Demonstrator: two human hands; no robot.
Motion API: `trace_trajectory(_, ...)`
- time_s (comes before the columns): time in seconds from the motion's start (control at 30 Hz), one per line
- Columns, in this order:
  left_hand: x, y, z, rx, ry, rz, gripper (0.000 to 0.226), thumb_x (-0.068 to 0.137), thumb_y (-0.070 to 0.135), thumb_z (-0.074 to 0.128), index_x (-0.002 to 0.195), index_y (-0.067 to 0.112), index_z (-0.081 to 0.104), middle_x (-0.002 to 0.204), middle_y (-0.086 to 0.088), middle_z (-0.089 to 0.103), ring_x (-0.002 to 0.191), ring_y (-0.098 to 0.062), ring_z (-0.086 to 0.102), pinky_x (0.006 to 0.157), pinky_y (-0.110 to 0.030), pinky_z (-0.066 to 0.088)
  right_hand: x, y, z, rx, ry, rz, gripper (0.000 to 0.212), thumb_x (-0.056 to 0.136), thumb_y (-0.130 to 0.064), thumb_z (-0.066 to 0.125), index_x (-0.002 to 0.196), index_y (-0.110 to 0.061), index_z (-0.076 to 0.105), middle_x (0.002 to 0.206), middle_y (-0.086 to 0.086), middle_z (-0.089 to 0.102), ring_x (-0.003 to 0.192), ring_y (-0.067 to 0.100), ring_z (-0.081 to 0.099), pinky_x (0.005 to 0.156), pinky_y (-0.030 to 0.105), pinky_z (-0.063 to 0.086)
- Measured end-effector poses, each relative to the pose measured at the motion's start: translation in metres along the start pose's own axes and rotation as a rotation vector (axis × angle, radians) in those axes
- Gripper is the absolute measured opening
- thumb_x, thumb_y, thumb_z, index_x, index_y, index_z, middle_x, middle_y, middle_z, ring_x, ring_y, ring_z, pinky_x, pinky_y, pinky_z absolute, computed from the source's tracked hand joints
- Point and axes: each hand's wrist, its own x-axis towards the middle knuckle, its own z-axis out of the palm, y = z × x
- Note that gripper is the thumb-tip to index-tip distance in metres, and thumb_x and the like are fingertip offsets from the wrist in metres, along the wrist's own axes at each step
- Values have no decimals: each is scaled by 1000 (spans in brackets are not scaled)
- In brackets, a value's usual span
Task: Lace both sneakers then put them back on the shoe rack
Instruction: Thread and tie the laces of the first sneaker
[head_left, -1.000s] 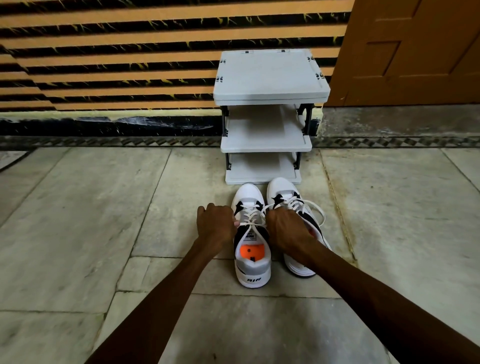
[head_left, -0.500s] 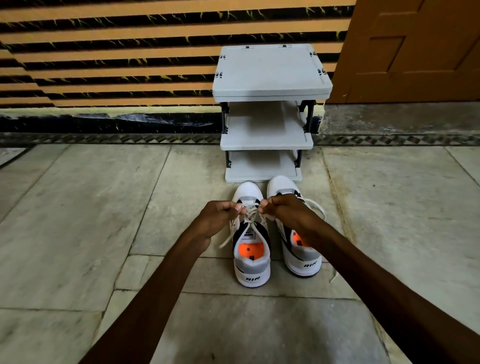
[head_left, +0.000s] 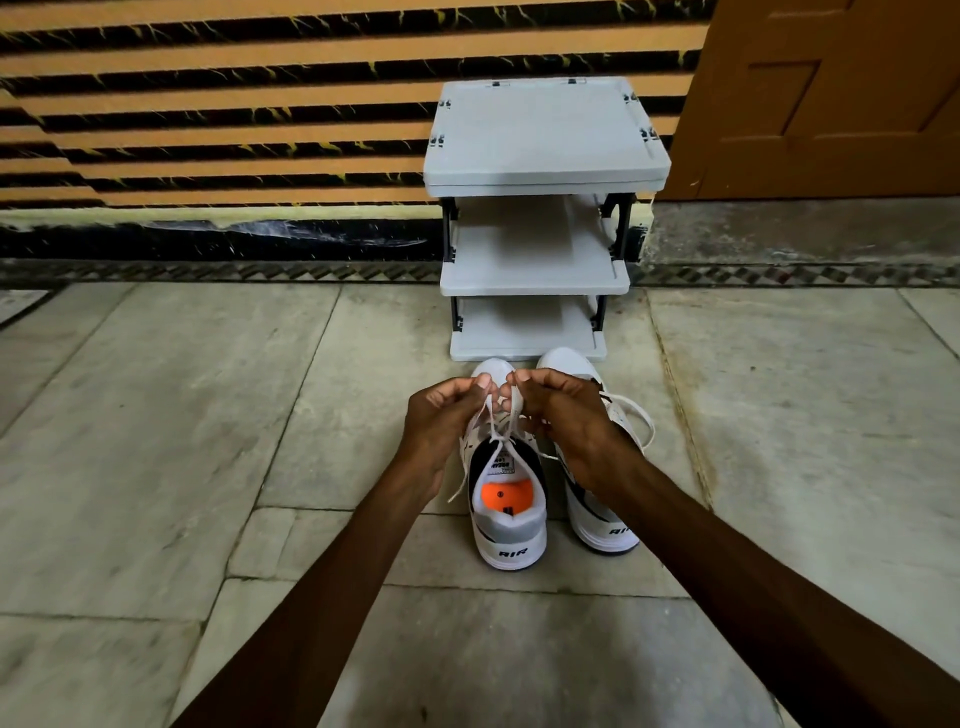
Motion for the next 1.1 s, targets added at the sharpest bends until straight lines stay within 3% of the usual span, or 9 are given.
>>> trace_trajectory(0.1,1,0,2,-10,-22,16,22,90,9,63,107,-3,68,93,-15,72,69,-9,71,60,-18,54,0,0,5,17,44,-4,19,92,-20,64,100,-4,71,73,4,70,51,6,63,44,15,47)
trace_trajectory(0.17,1,-3,2,11,-16,32,24,88,2,63,111,-4,66,95,-14,72,70,-7,71,60,-16,54,-2,0,6,15,43,-9,17,92,-14,62,101,-2,70,75,7,70,52,8,64,43,15,47)
trace_trajectory(0.37,4,-12,-1,18,24,37,21,85,7,68,106,7,71,103,-16,74,89,-24,71,72,-25,58,-5,6,1,-28,78,-16,15,93,-4,59,103,-1,69,71,5,66,37,-1,56,37,12,42)
trace_trajectory(0.47,5,-14,1,37,29,60,17,86,8,67,101,13,72,100,-14,74,87,-21,71,72,-24,57,-1,9,3,-20,91,0,13,91,-8,63,99,0,70,69,8,69,42,5,59,44,16,49)
trace_trajectory(0.57,7,-16,-1,56,7,80,21,89,7,64,109,10,70,103,-18,73,90,-26,71,79,-34,59,4,12,4,-48,68,24,16,91,-14,64,97,-2,72,72,14,69,54,17,61,57,26,57)
trace_trajectory(0.67,8,-16,-3,58,19,67,26,89,13,65,115,7,68,104,-18,73,89,-25,70,74,-31,59,5,14,6,-26,34,24,23,91,-21,65,92,0,72,63,10,64,50,16,55,54,25,54)
trace_trajectory(0.8,9,-16,-3,38,33,39,28,88,16,66,114,5,68,104,-18,73,85,-21,70,65,-23,57,4,12,9,-74,31,31,27,89,-34,66,80,-10,71,59,3,62,48,12,52,52,24,44)
trace_trajectory(0.97,9,-19,-5,71,-17,91,35,85,11,70,119,7,66,104,-20,72,90,-26,69,82,-40,57,2,5,7,-40,7,-5,15,93,-7,58,101,0,69,69,6,66,53,8,57,47,17,46)
trace_trajectory(1.1,10,-20,-6,110,6,128,33,86,10,69,119,11,65,91,-10,72,78,-13,69,70,-28,57,3,3,5,7,14,-1,20,91,6,53,103,-1,68,75,11,65,61,15,59,49,19,47)
